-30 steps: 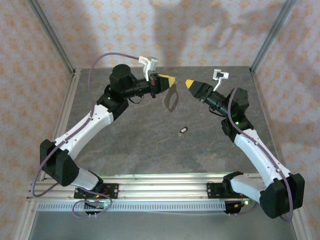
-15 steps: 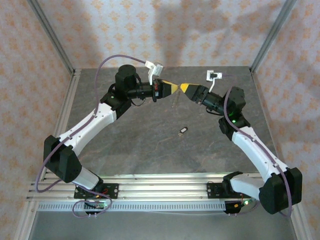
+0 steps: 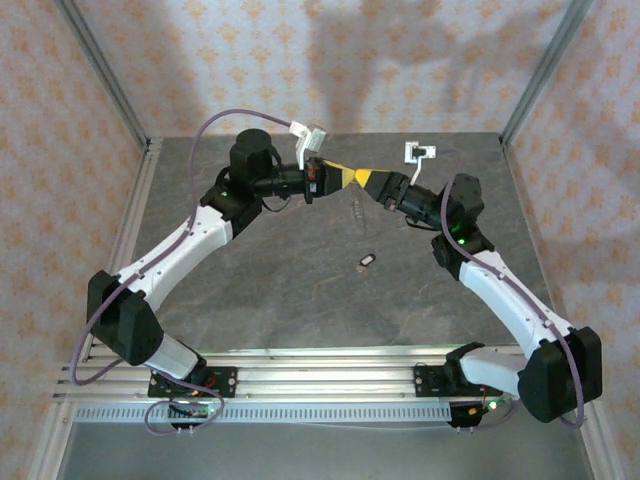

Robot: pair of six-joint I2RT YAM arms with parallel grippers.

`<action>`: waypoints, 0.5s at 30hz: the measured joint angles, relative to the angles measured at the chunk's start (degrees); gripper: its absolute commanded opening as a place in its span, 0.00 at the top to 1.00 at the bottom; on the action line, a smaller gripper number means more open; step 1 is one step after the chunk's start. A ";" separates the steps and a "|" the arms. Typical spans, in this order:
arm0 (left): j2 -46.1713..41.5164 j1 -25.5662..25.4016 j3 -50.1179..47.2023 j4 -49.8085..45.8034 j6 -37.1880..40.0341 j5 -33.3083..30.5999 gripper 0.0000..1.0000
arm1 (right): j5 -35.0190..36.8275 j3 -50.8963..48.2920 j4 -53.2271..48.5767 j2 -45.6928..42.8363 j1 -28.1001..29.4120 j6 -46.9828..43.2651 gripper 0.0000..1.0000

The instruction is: Put the keys on the keyring

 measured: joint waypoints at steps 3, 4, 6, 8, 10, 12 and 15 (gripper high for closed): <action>0.00 0.02 0.02 0.15 -0.02 0.02 1.00 | 0.04 -0.02 0.11 0.07 0.07 0.15 1.00; 0.00 0.02 0.02 0.22 -0.07 0.00 1.00 | 0.11 -0.02 0.11 0.07 0.07 0.15 1.00; 0.00 0.02 0.00 0.39 -0.28 -0.24 1.00 | 0.52 -0.02 0.13 0.07 0.11 0.15 1.00; -0.02 0.00 -0.07 0.70 -1.09 -1.42 0.78 | 1.42 -0.20 0.48 0.07 0.11 0.17 1.00; -0.52 -0.17 -1.03 1.99 -2.64 -4.42 0.59 | 2.51 -0.81 1.66 0.07 0.22 0.50 1.00; -1.95 -0.04 -3.13 3.41 -5.11 -9.29 0.49 | 3.98 -1.62 2.89 0.07 0.24 1.38 1.00; -5.33 0.07 -7.76 7.10 -10.54 -17.20 0.46 | 6.71 -3.34 6.03 0.20 0.24 3.58 1.00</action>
